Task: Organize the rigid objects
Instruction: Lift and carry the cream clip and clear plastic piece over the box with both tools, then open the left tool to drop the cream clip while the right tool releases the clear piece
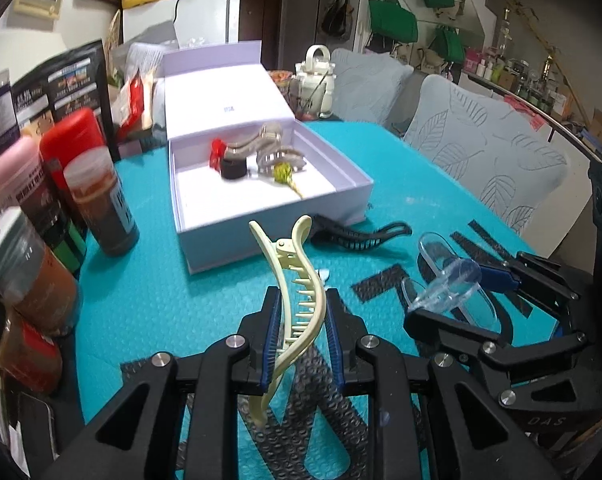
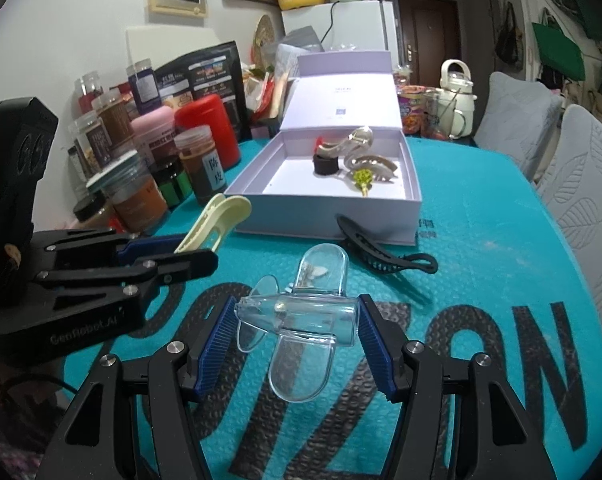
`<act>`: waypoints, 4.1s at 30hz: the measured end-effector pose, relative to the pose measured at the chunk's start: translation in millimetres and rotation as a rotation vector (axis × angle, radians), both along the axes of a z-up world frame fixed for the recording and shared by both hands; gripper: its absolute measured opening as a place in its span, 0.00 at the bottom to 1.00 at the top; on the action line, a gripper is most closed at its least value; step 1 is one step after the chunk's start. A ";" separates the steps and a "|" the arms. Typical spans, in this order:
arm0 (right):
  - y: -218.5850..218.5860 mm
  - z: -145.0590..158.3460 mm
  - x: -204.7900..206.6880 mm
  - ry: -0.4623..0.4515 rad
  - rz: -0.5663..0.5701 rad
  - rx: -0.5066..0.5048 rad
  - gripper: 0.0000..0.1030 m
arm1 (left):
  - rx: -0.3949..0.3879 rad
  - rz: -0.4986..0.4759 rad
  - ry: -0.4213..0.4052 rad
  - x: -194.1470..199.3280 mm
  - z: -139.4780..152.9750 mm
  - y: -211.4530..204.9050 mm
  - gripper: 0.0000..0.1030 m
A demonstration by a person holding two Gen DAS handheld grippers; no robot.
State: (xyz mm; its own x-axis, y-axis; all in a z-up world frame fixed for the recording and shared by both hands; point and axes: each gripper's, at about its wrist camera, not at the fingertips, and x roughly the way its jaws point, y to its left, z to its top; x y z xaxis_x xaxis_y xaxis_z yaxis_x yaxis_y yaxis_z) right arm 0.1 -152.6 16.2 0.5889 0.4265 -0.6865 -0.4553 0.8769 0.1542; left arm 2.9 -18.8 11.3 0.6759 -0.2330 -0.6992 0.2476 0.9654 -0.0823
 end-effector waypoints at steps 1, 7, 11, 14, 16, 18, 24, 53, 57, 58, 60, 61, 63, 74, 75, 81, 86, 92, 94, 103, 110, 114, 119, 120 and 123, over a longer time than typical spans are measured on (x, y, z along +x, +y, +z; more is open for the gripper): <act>-1.5 3.1 -0.1 -0.008 -0.003 0.003 0.59 | 0.004 -0.002 -0.007 0.6 3.0 -0.6 0.21; -5.1 16.7 5.4 -0.035 -0.007 0.009 0.59 | 0.006 -0.013 -0.046 6.4 21.5 -0.7 0.21; -4.6 28.1 12.8 -0.052 0.000 0.013 0.59 | 0.013 -0.011 -0.076 12.4 33.6 1.4 0.21; -3.2 36.2 18.3 -0.064 0.005 0.017 0.59 | 0.010 -0.011 -0.091 18.5 41.4 3.3 0.21; -2.4 41.5 22.2 -0.072 0.009 0.020 0.59 | 0.010 -0.010 -0.100 22.9 45.7 4.4 0.21; -1.4 46.0 25.7 -0.078 0.012 0.021 0.59 | 0.012 -0.011 -0.110 27.2 49.9 5.4 0.21; 0.0 58.6 42.3 -0.100 0.026 0.018 0.59 | 0.010 -0.013 -0.141 40.5 63.8 6.9 0.21; 25.0 90.3 176.3 -0.161 0.062 0.026 0.59 | -0.034 0.072 -0.205 159.9 93.3 22.0 0.21; 28.4 88.7 196.5 -0.167 0.055 0.023 0.59 | -0.038 0.106 -0.215 179.6 93.1 26.9 0.21; 28.4 88.4 200.8 -0.167 0.052 0.025 0.59 | -0.037 0.114 -0.217 183.9 92.8 28.0 0.21; 29.6 87.0 210.1 -0.166 0.050 0.027 0.59 | -0.034 0.132 -0.219 192.4 92.1 30.2 0.21; 30.2 86.0 214.4 -0.164 0.049 0.029 0.59 | -0.035 0.140 -0.219 195.8 90.9 31.7 0.21; 32.1 84.0 222.6 -0.158 0.053 0.030 0.59 | -0.036 0.158 -0.213 202.1 86.7 34.6 0.21; 36.2 45.8 255.6 -0.058 0.058 0.019 0.59 | 0.006 0.147 -0.121 231.6 51.8 35.8 0.21; 36.6 42.9 258.2 -0.049 0.058 0.018 0.59 | 0.006 0.145 -0.108 234.5 48.6 35.1 0.21; 32.6 26.4 274.7 -0.009 0.034 0.012 0.59 | 0.024 0.140 -0.041 250.2 26.0 32.6 0.21; 30.9 12.0 285.6 0.019 0.023 0.008 0.59 | 0.048 0.141 0.004 259.9 9.8 31.3 0.21; 29.0 -9.2 298.7 0.069 0.019 -0.001 0.59 | 0.063 0.142 0.051 269.8 -7.1 30.1 0.21; 29.3 -15.6 301.8 0.081 0.013 -0.008 0.59 | 0.069 0.137 0.067 272.8 -13.3 28.5 0.21; 33.6 -27.8 304.9 0.111 0.024 -0.020 0.59 | 0.040 0.126 0.112 278.3 -25.8 33.1 0.21; 36.7 -32.4 304.9 0.124 0.031 -0.028 0.59 | 0.041 0.113 0.141 282.5 -33.0 33.1 0.21; 36.6 -32.7 305.0 0.117 0.027 -0.026 0.59 | 0.052 0.101 0.156 285.5 -37.0 33.0 0.21; 35.7 -33.4 305.1 0.109 0.018 -0.026 0.59 | 0.057 0.094 0.160 287.3 -37.8 31.9 0.21; 35.2 -33.6 305.4 0.108 0.014 -0.028 0.59 | 0.065 0.093 0.157 287.9 -37.7 30.8 0.21; 34.3 -35.3 306.4 0.120 0.012 -0.034 0.59 | 0.091 0.084 0.139 288.6 -39.4 25.3 0.21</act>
